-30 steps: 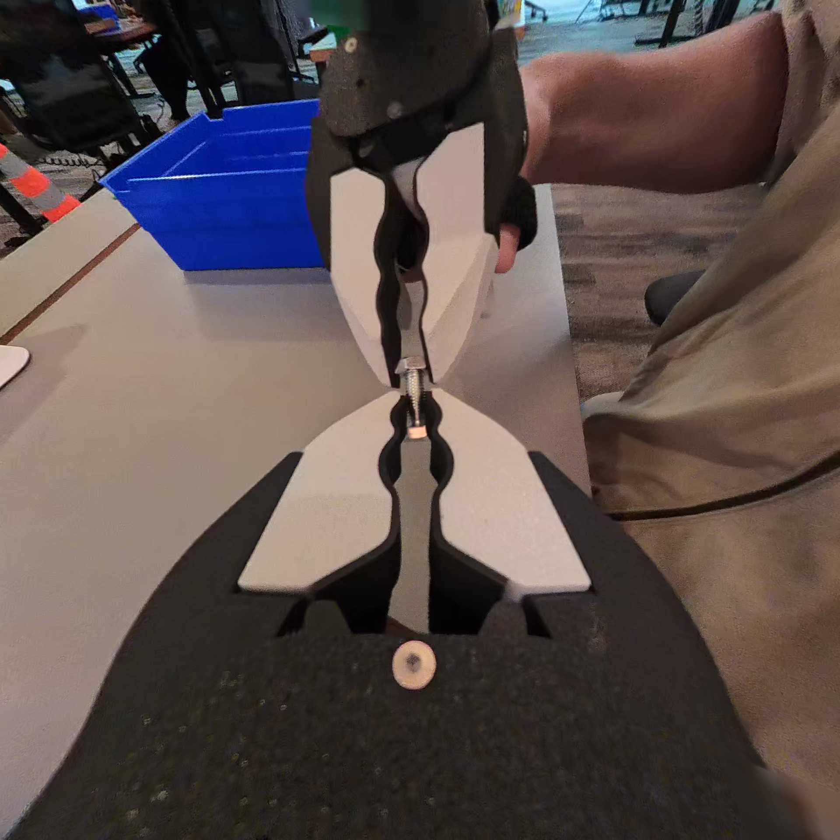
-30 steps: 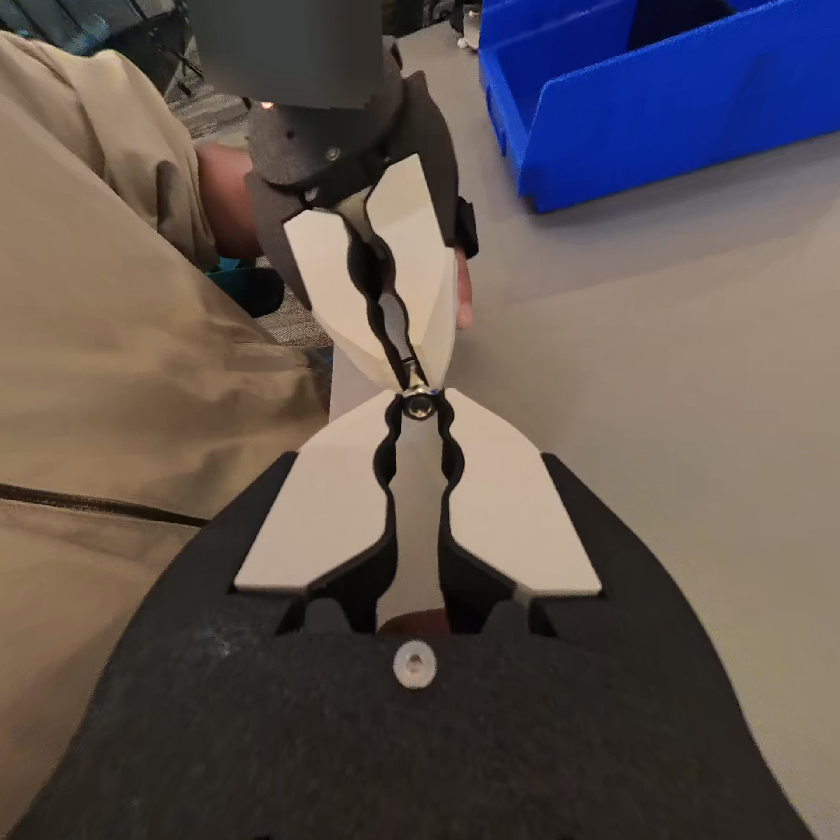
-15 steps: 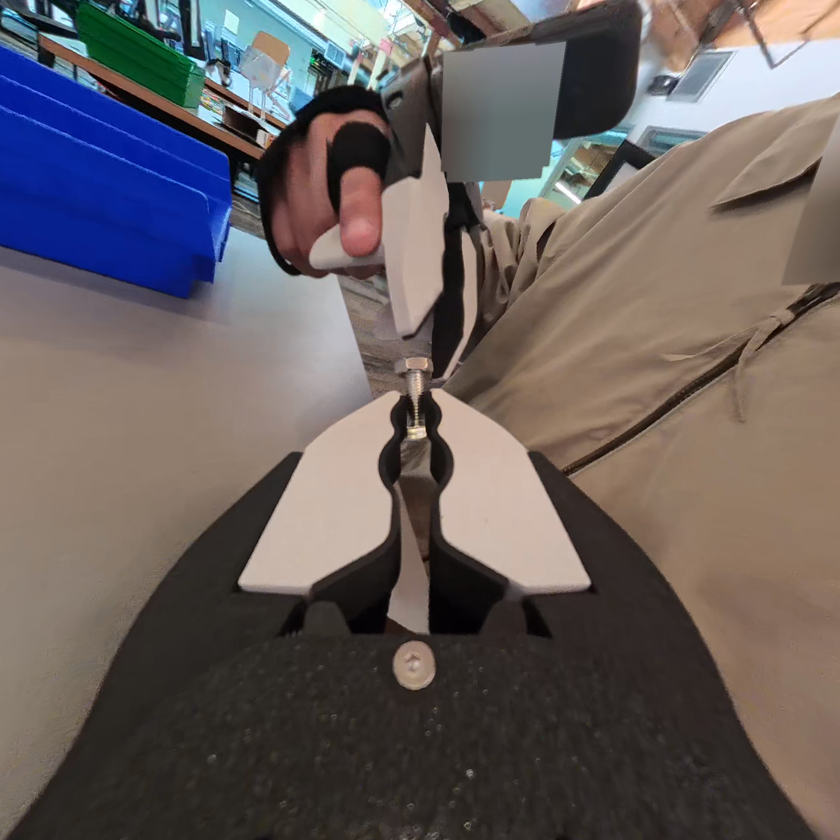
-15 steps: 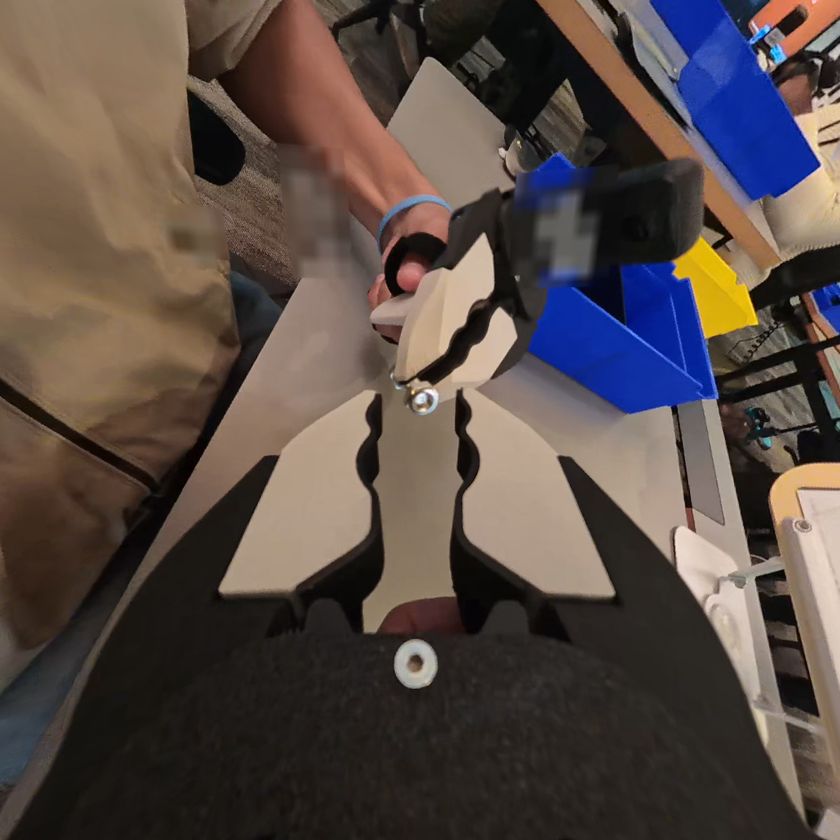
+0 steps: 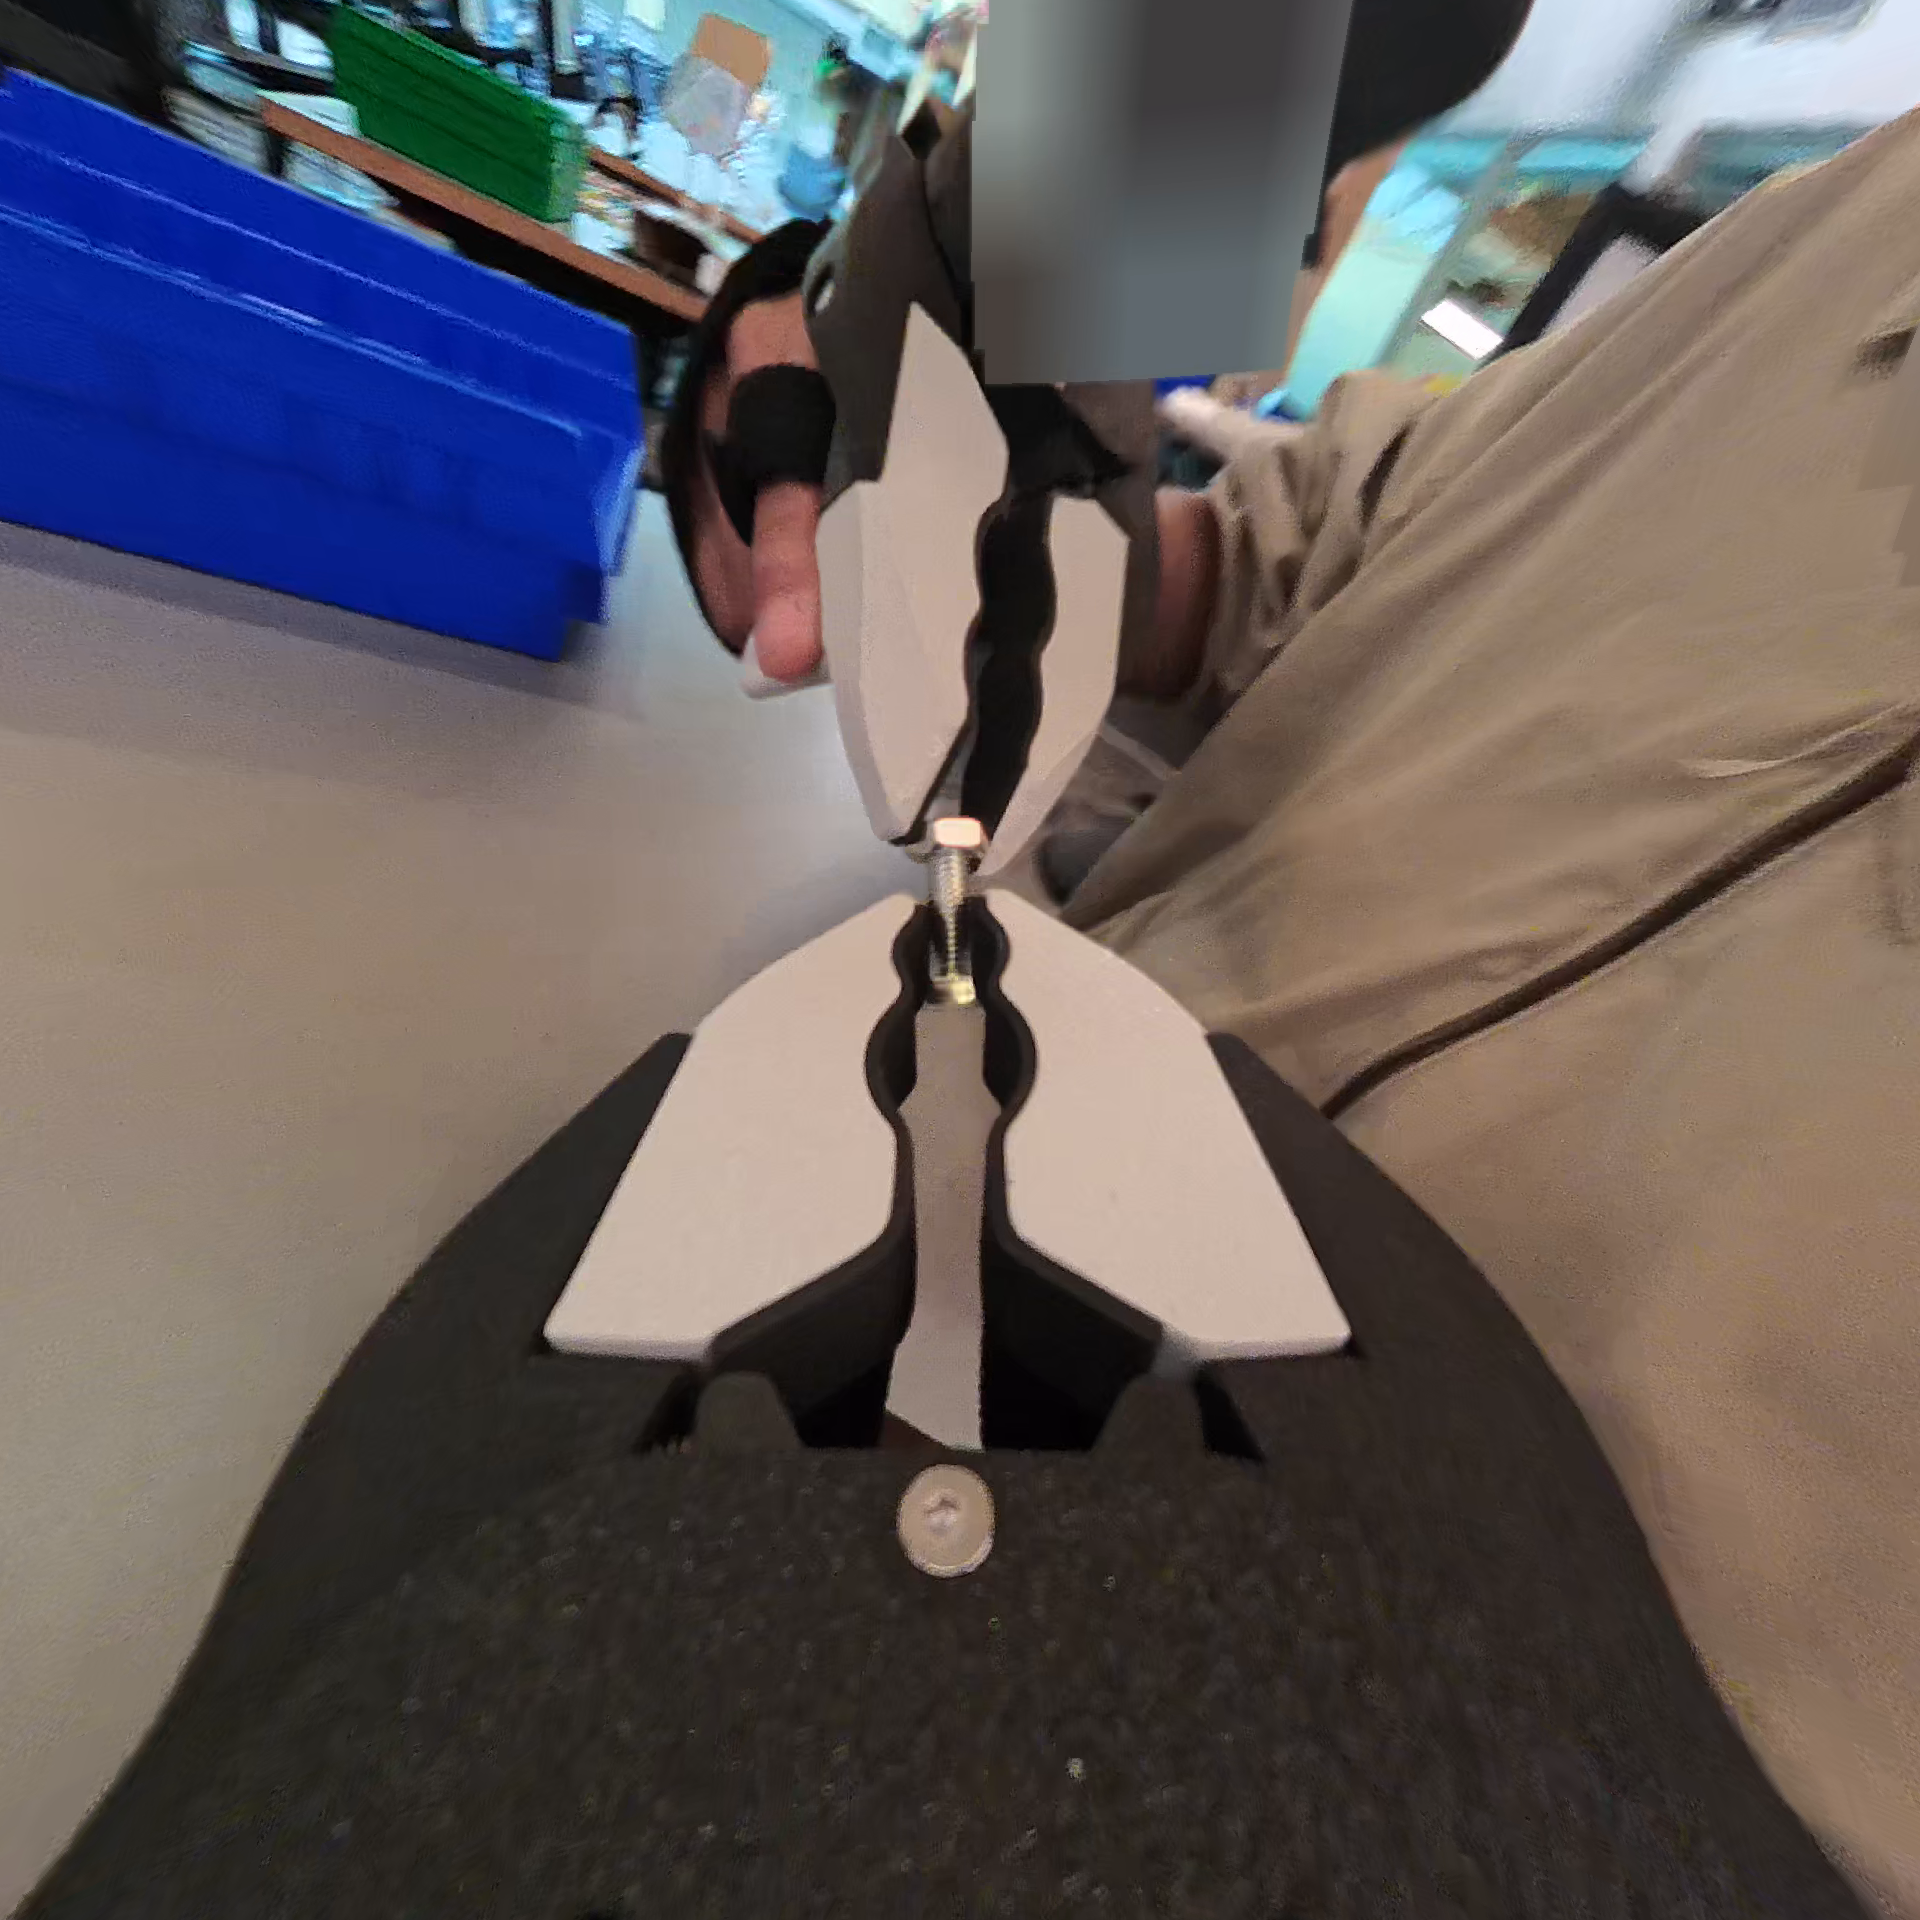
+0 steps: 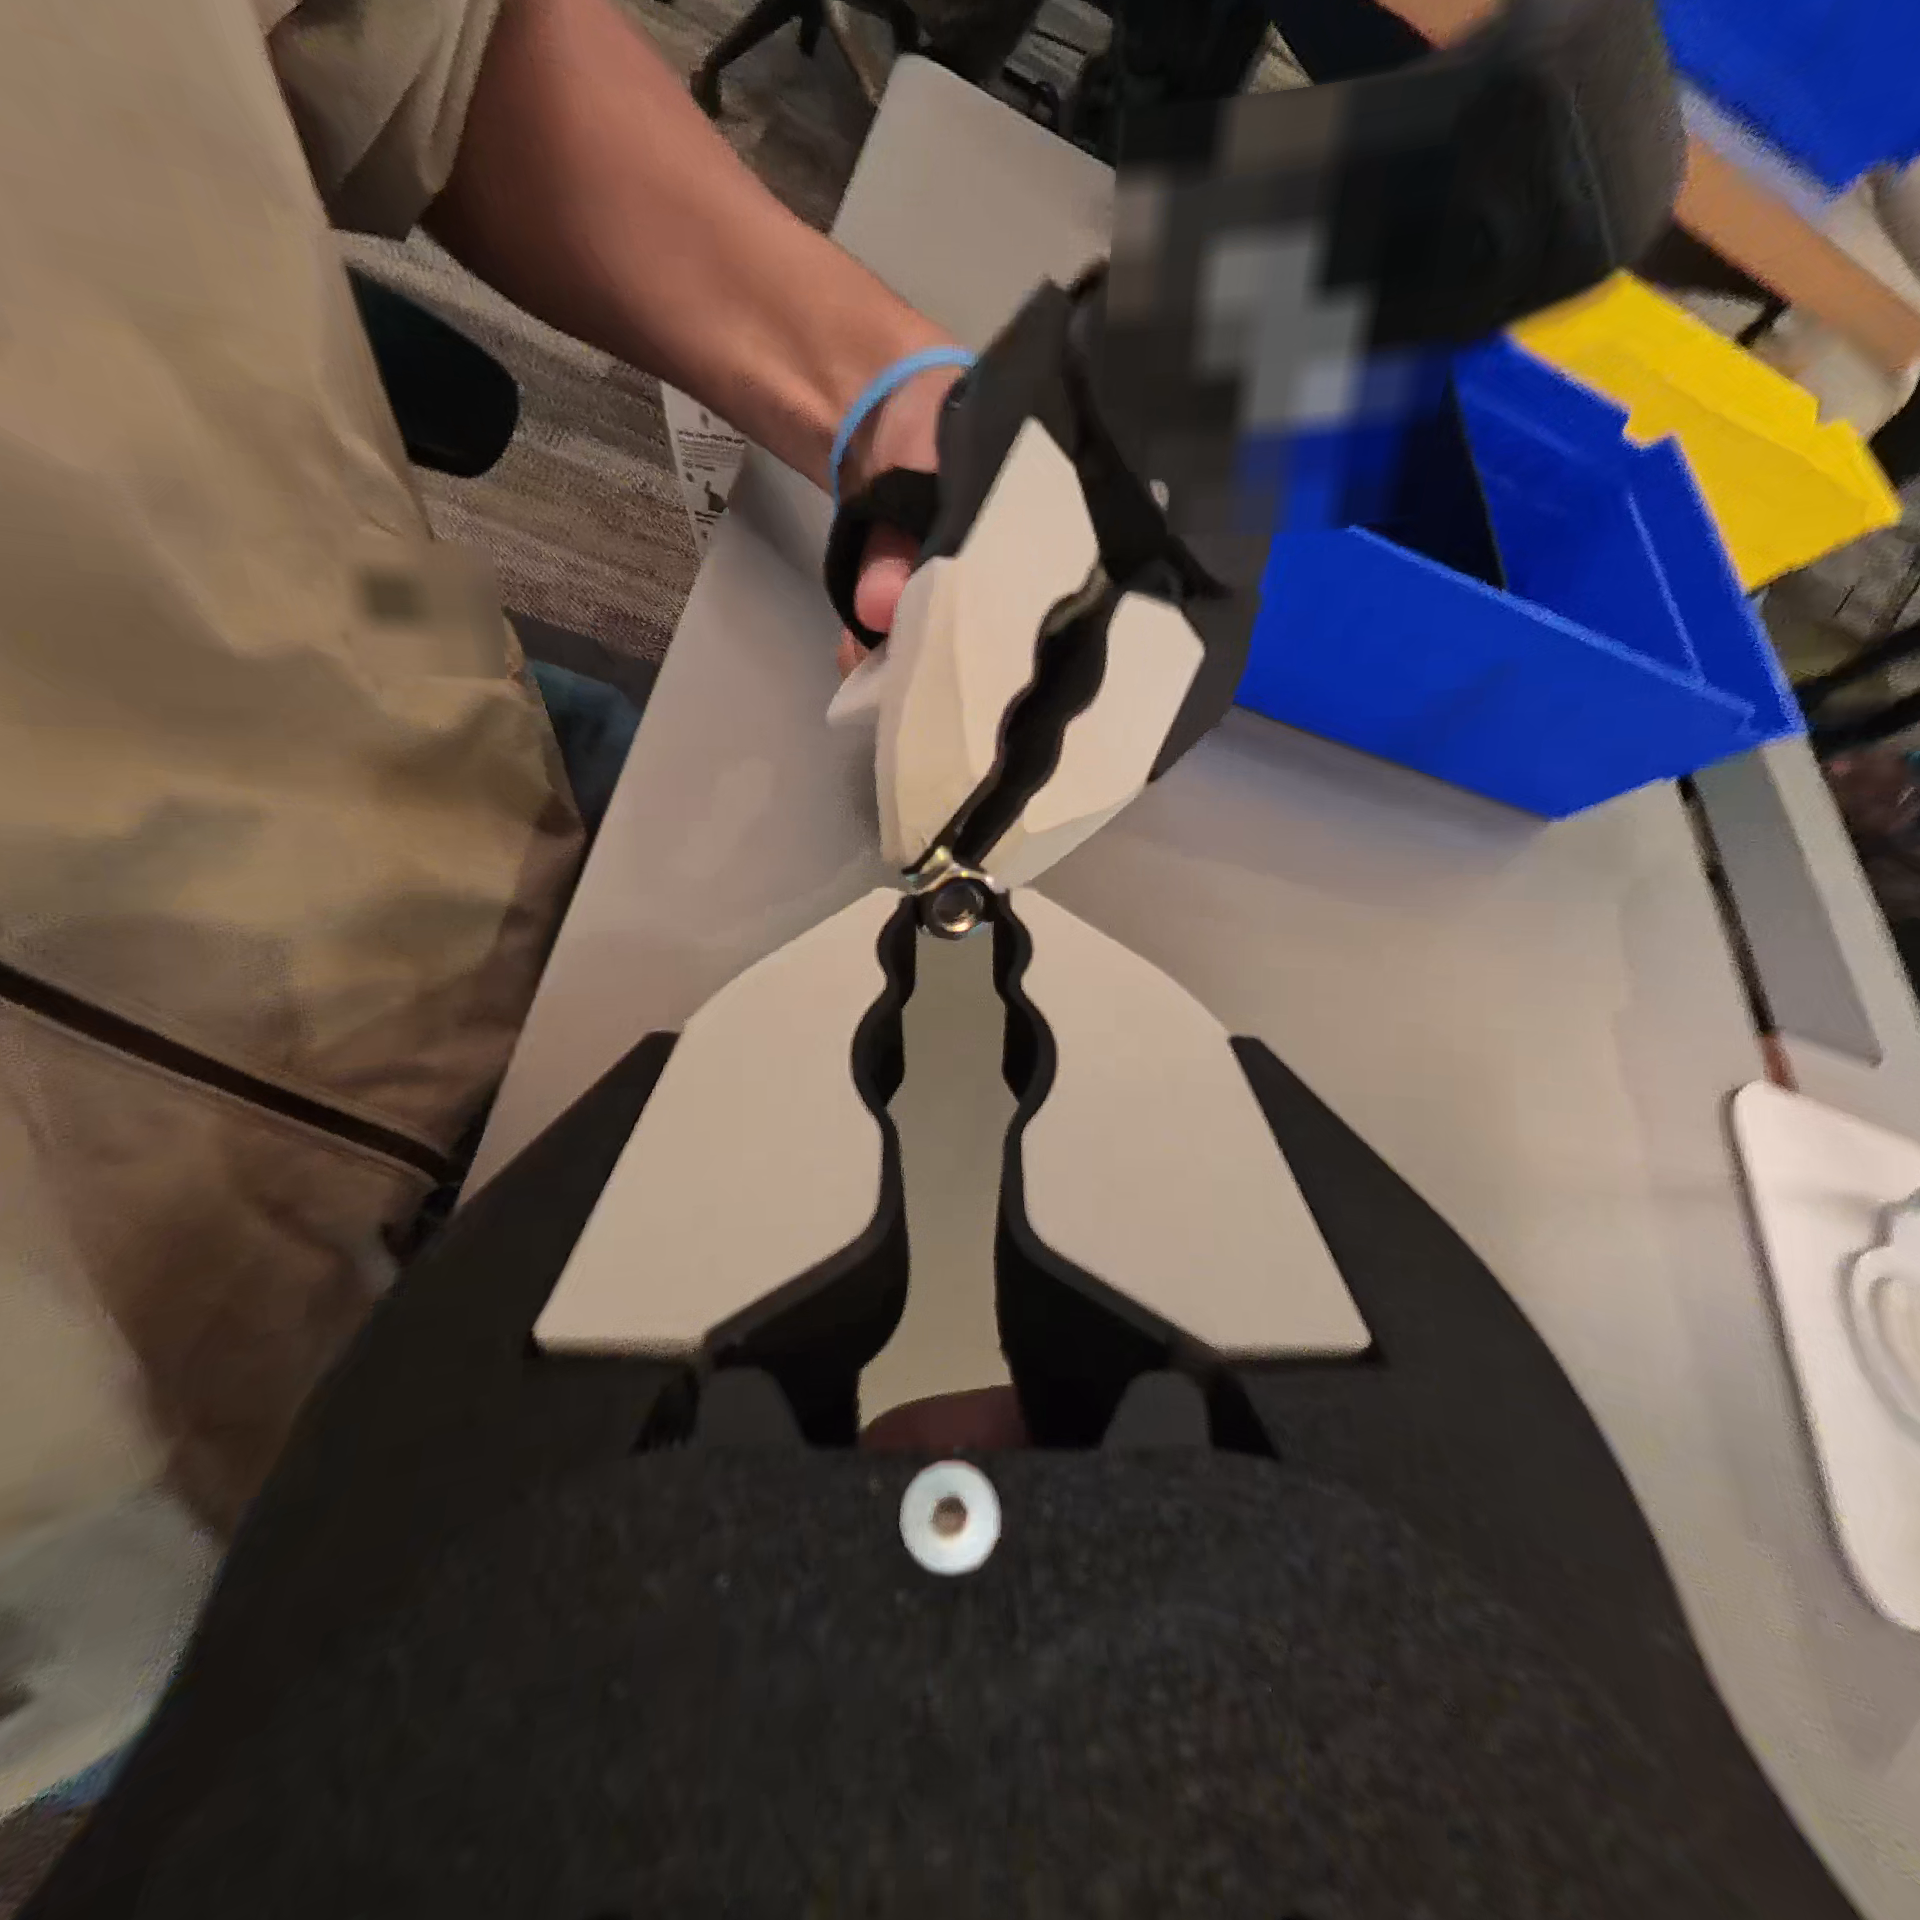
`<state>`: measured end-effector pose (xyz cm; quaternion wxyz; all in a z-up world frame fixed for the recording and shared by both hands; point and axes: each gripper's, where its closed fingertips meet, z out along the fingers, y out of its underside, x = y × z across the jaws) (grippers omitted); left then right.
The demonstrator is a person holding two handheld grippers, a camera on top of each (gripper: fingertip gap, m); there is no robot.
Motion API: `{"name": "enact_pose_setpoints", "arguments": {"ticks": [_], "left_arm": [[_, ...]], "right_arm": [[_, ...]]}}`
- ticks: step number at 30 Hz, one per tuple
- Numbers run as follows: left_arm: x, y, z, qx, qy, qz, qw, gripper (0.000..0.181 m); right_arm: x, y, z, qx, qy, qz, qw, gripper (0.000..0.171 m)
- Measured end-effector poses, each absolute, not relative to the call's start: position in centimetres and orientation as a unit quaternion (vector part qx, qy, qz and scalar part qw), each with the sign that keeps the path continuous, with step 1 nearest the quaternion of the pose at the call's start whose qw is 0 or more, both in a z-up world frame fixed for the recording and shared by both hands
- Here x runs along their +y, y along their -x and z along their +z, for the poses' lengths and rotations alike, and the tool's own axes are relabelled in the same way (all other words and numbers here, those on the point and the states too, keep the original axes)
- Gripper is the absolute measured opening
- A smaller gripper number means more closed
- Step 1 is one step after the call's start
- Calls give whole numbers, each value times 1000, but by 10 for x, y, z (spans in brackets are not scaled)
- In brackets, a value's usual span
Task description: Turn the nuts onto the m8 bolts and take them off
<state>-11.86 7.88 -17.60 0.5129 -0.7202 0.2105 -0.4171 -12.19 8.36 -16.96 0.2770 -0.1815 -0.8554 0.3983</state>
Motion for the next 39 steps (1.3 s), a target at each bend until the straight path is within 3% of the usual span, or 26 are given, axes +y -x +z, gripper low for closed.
{"name": "enact_pose_setpoints", "arguments": {"ticks": [5,9,13,15,21,26,31,38,39], "left_arm": [[92,125,-195,266,781,-202,528,7],[94,126,-199,291,790,-110,528,8],[92,125,-195,278,786,-140,535,7],[90,124,-192,264,782,-186,534,7],[78,114,-180,240,741,-366,509,7],[76,108,-177,235,716,-437,490,7],[74,103,-177,248,715,-442,481,7],[74,107,-176,227,713,-451,486,8],[72,107,-174,224,708,-461,486,15]], "right_arm": [[95,126,-187,-824,324,436,159,14],[96,124,-193,-771,413,482,55,14],[96,122,-189,-791,366,478,107,15],[96,119,-185,-816,319,454,161,33],[92,120,-166,-847,113,335,397,40],[80,116,-171,-859,75,335,381,36],[76,115,-173,-861,66,337,375,16],[76,119,-172,-850,125,380,343,15],[76,119,-172,-849,127,381,344,15]]}}
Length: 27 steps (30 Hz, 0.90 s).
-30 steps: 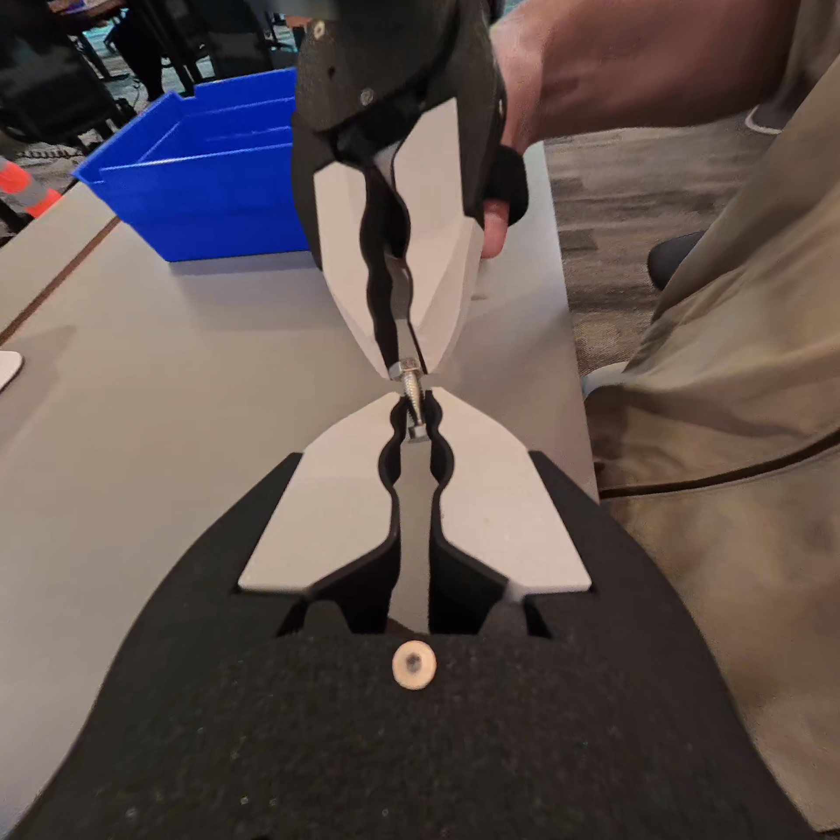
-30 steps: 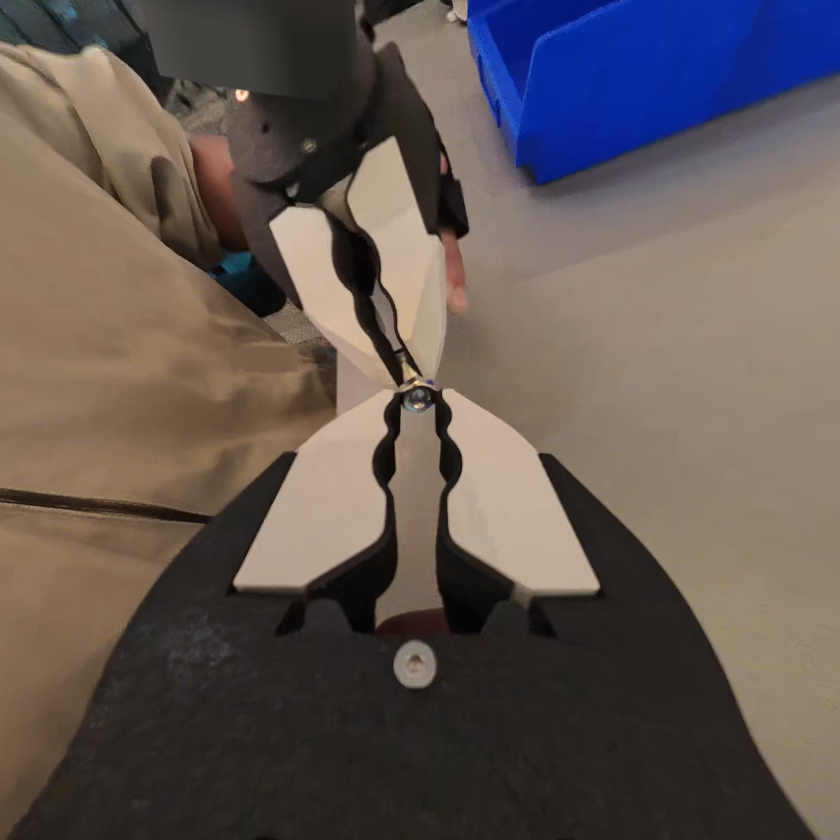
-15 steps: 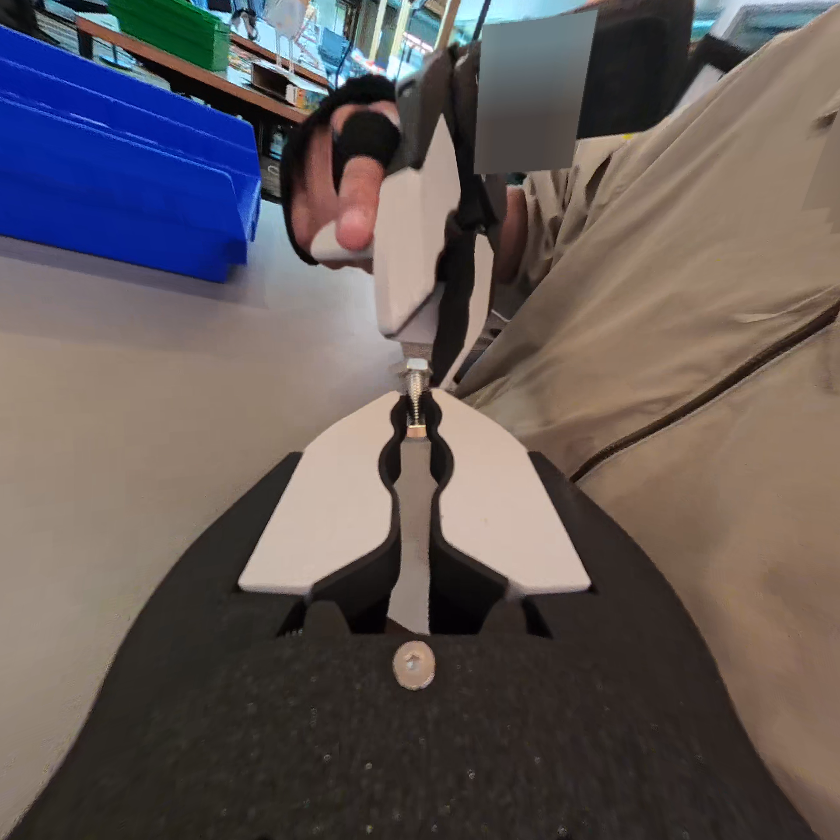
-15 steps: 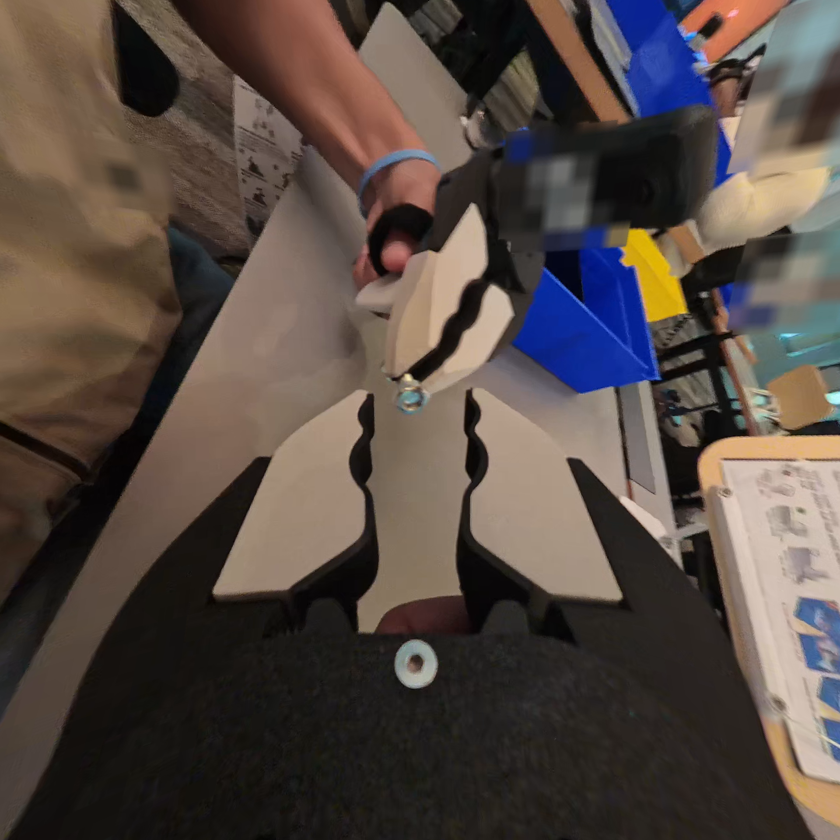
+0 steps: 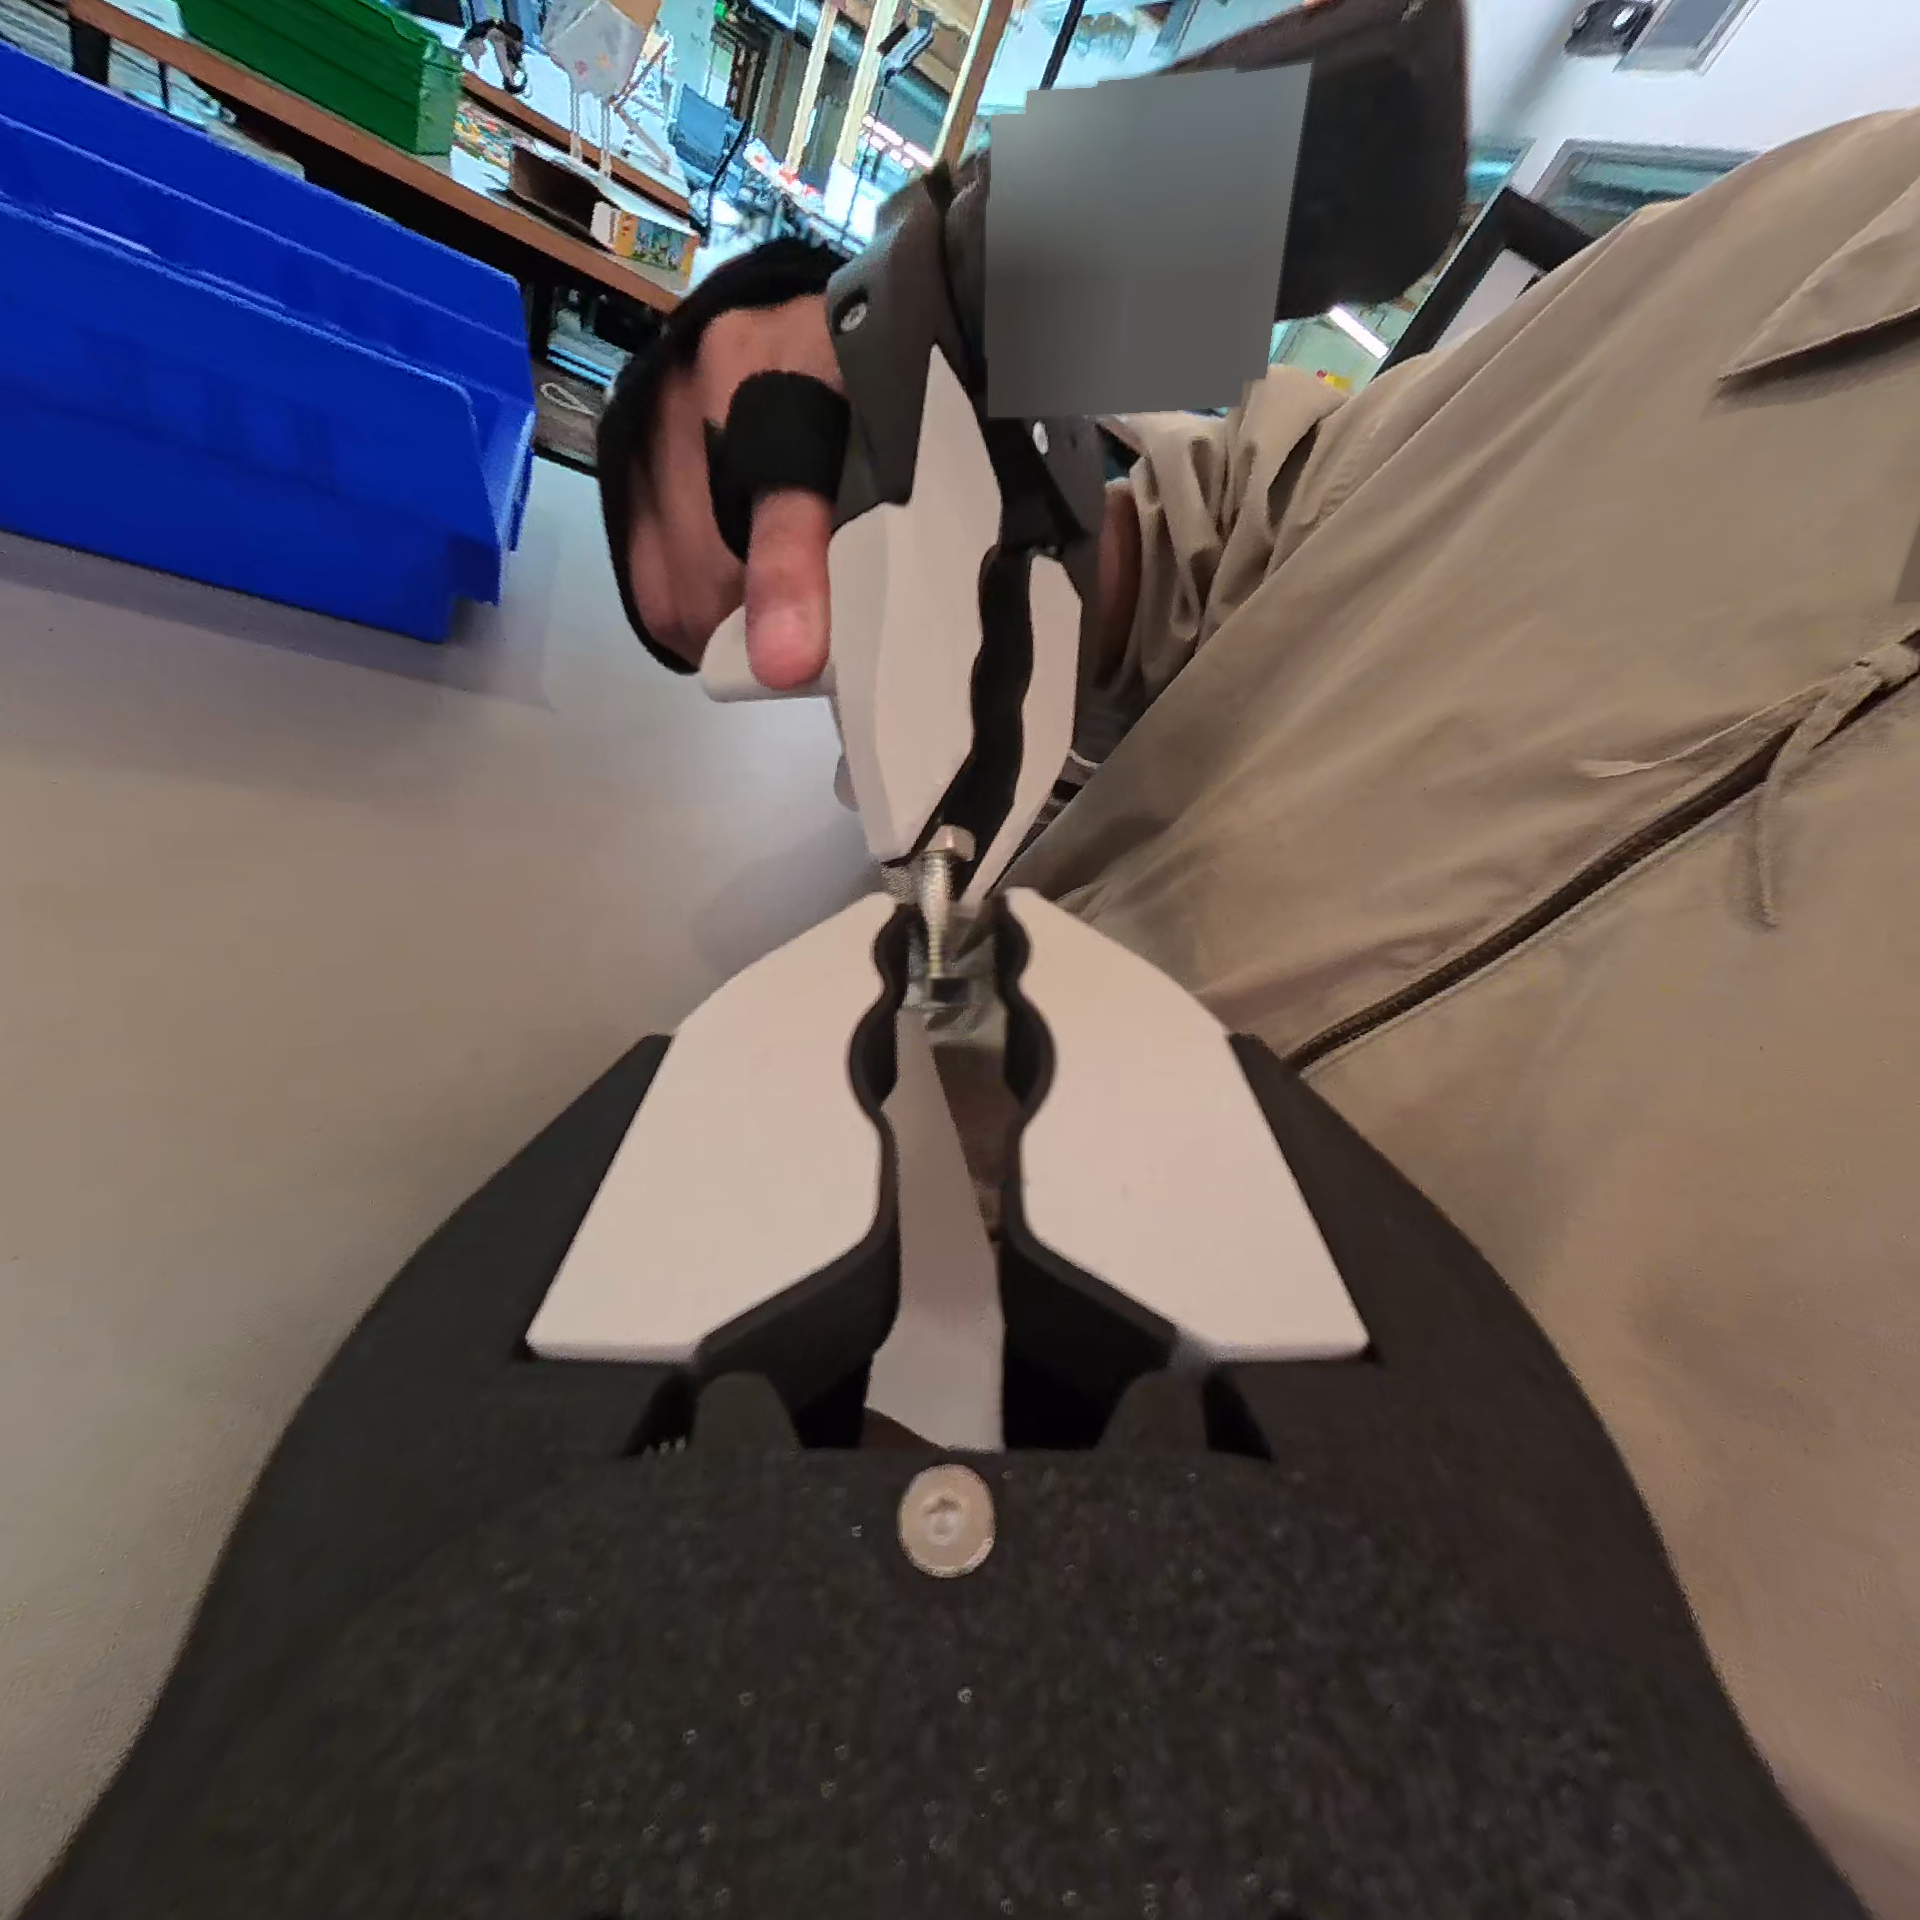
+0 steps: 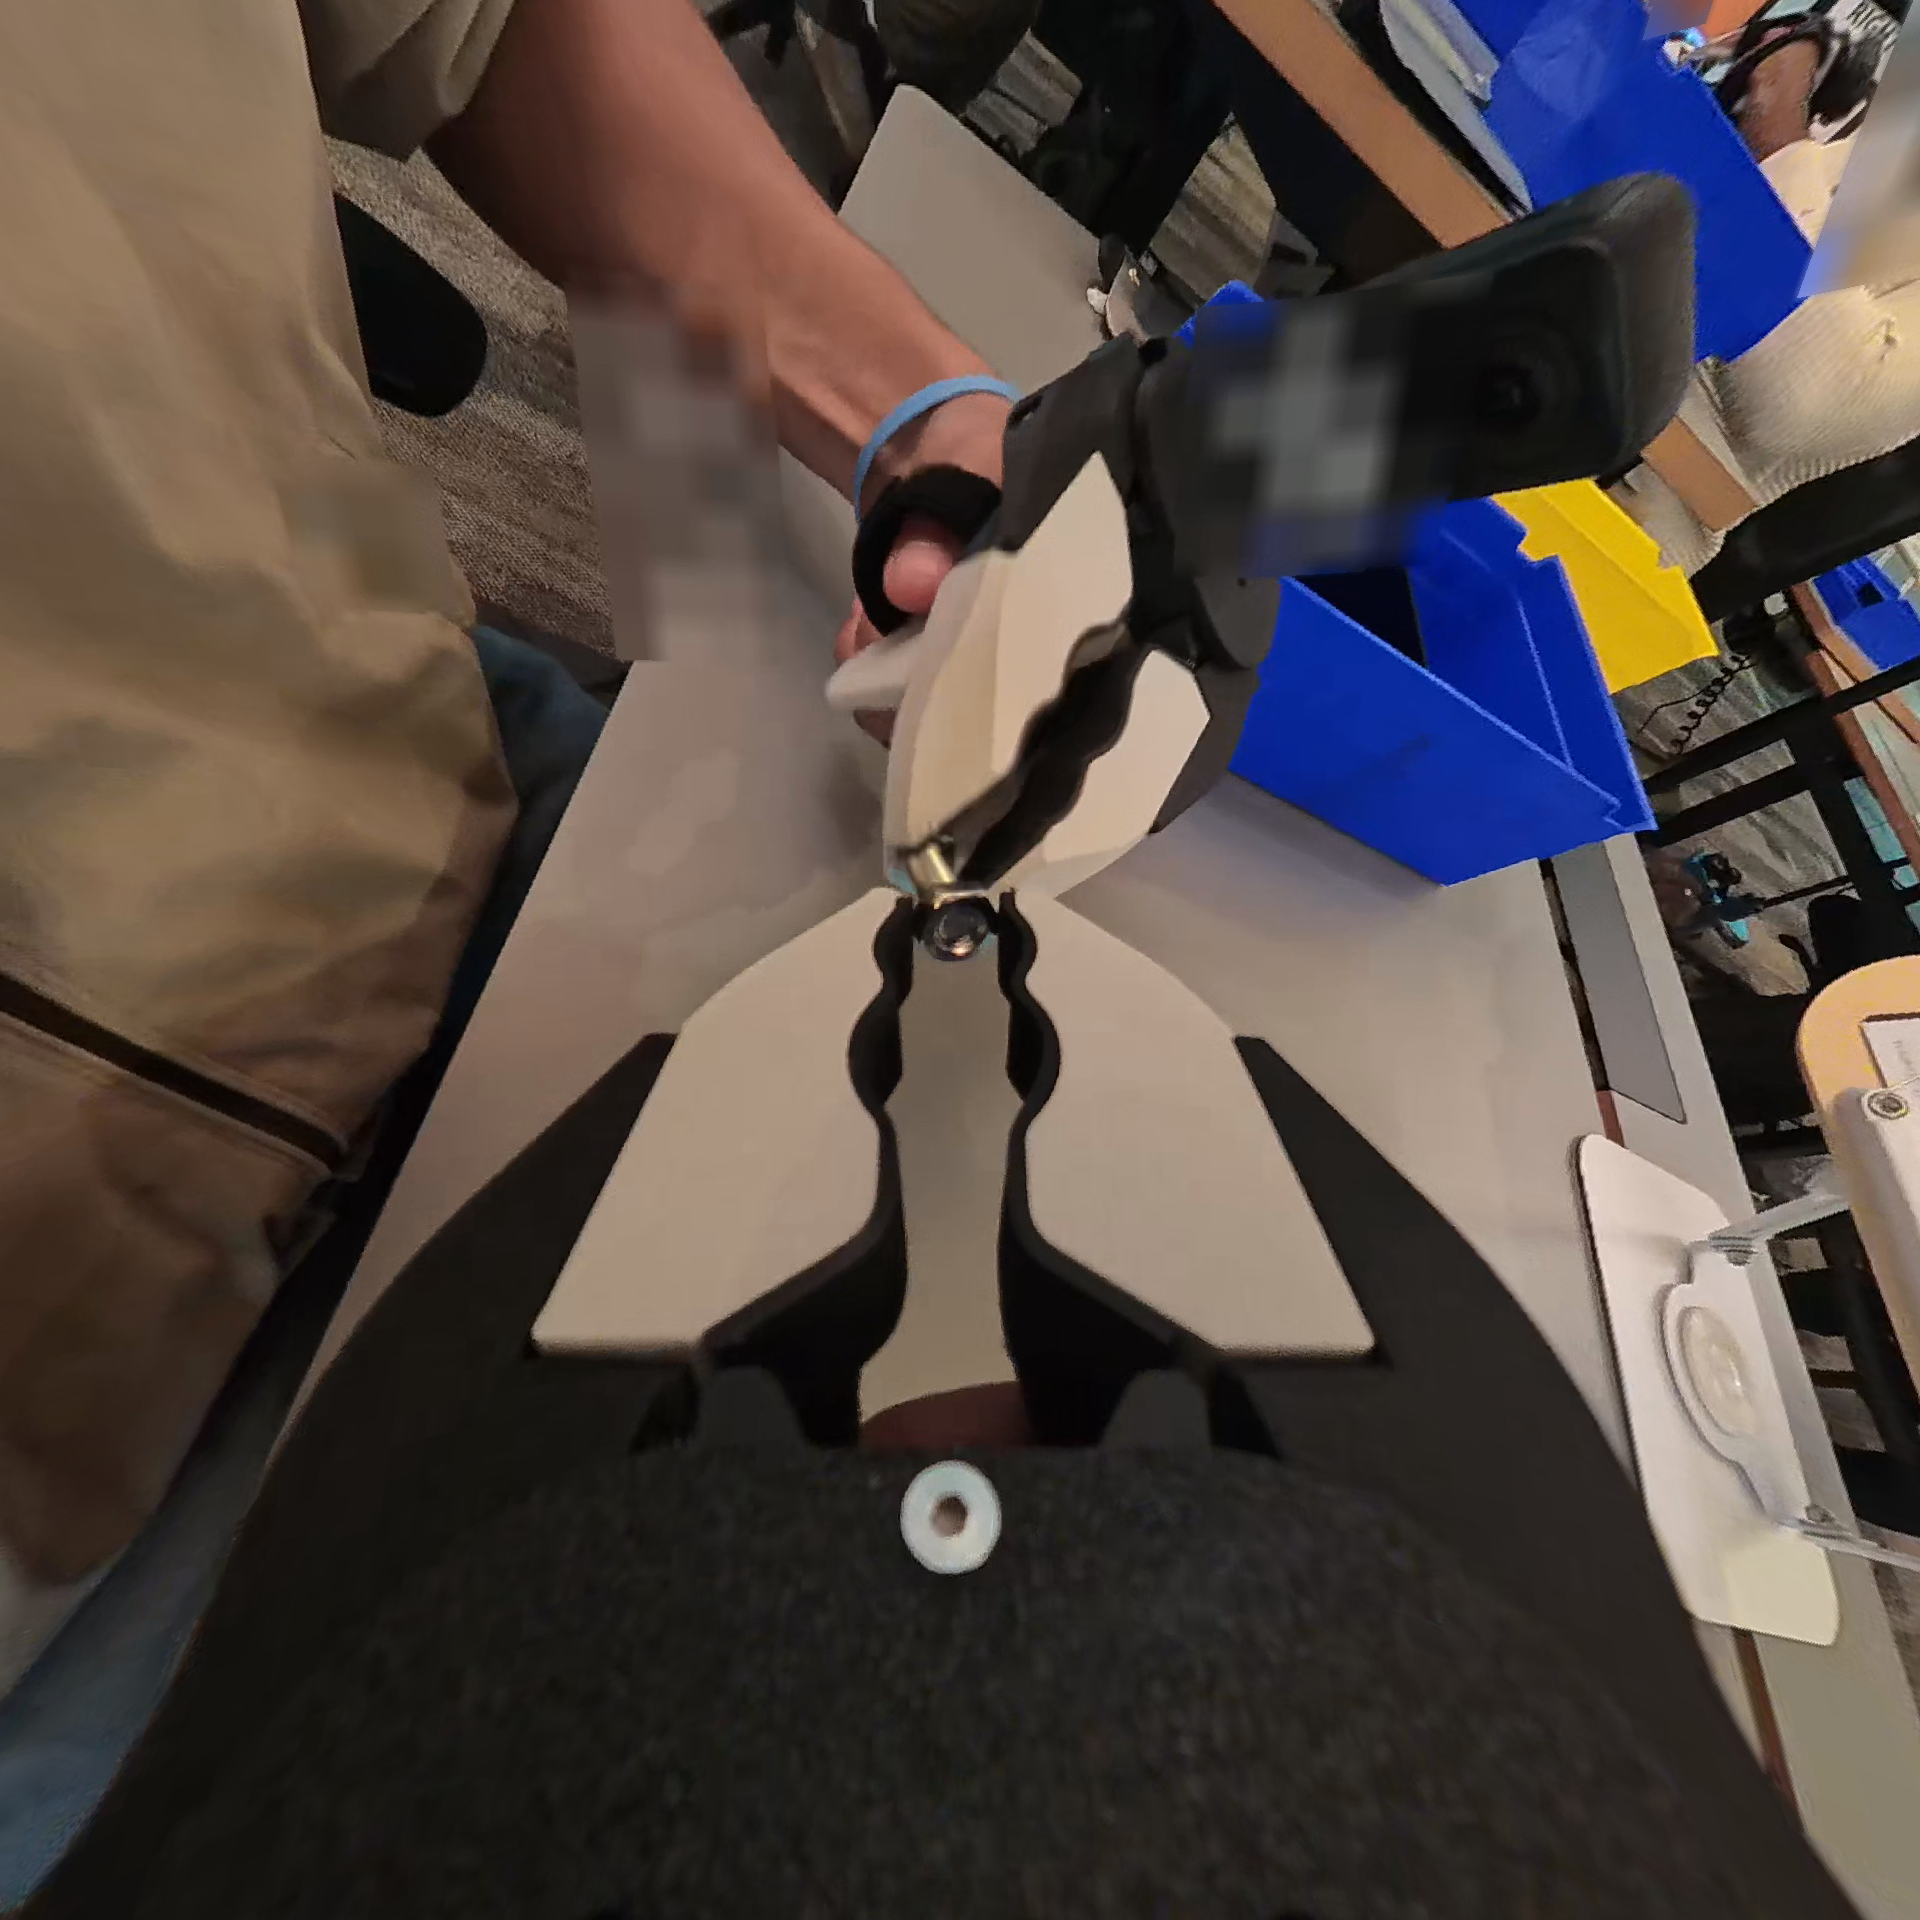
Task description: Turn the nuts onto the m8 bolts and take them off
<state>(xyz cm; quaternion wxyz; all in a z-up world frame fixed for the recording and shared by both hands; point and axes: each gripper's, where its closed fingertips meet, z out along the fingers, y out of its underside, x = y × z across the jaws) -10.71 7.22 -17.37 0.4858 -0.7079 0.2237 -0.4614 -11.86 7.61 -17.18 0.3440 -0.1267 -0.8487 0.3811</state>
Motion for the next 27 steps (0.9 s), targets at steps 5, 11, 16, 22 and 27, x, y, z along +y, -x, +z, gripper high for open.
{"name": "enact_pose_setpoints", "arguments": {"ticks": [5,11,16,22,27], "left_arm": [[69,117,-167,200,695,-479,497,29],[72,125,-172,169,698,-476,508,33],[75,119,-172,161,689,-488,511,33],[73,118,-167,166,678,-486,526,14],[72,117,-167,175,690,-465,527,14]], "right_arm": [[79,118,-172,-842,138,390,348,15],[83,121,-163,-824,150,405,367,15],[83,125,-159,-820,144,395,389,15],[81,128,-156,-816,140,395,398,15],[79,128,-156,-812,142,402,399,16]]}}
